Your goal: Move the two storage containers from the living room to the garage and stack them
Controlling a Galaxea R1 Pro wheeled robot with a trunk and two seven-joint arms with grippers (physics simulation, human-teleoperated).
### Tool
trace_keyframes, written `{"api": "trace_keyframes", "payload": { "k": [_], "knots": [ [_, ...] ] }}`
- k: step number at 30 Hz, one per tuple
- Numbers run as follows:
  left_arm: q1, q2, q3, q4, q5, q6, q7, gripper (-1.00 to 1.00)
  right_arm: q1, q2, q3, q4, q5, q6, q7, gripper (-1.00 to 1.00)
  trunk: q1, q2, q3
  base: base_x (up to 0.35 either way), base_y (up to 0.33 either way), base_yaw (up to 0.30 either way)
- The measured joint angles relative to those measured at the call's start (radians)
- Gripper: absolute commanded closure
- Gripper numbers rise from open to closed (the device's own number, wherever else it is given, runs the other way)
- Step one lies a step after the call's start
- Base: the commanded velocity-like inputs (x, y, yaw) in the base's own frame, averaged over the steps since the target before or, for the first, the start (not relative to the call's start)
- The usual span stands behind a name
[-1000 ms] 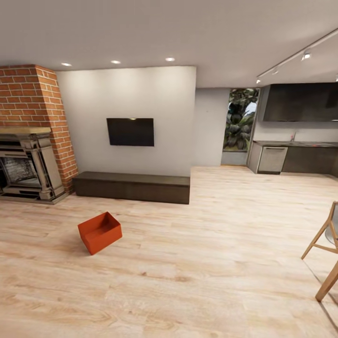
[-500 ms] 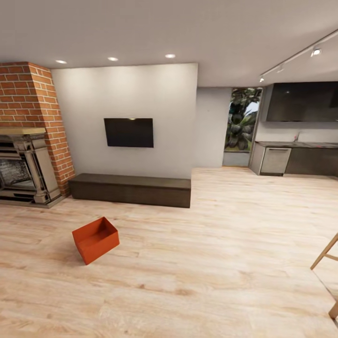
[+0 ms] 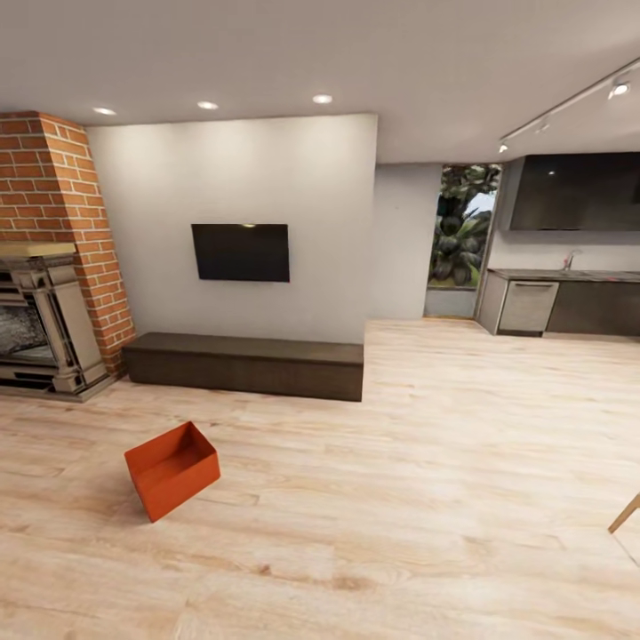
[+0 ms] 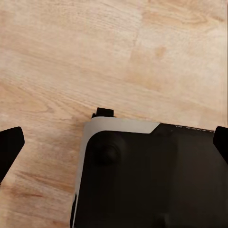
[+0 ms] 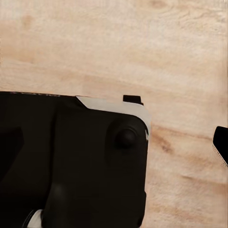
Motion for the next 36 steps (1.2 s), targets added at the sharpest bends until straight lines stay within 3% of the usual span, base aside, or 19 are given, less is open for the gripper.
{"api": "trace_keyframes", "payload": {
  "k": [8, 36],
  "knots": [
    [0.000, 0.000, 0.000, 0.000, 0.000, -0.001, 0.000, -1.00, 0.000, 0.002, 0.001, 0.000, 0.004, 0.001, -0.001, -1.00, 0.000, 0.000, 0.000, 0.324, 0.000, 0.061],
    [0.000, 0.001, 0.000, 0.000, 0.001, -0.009, 0.000, -1.00, 0.000, 0.003, 0.003, 0.000, 0.004, -0.002, -0.002, -1.00, 0.000, 0.000, 0.000, 0.324, 0.000, 0.266]
  ]
}}
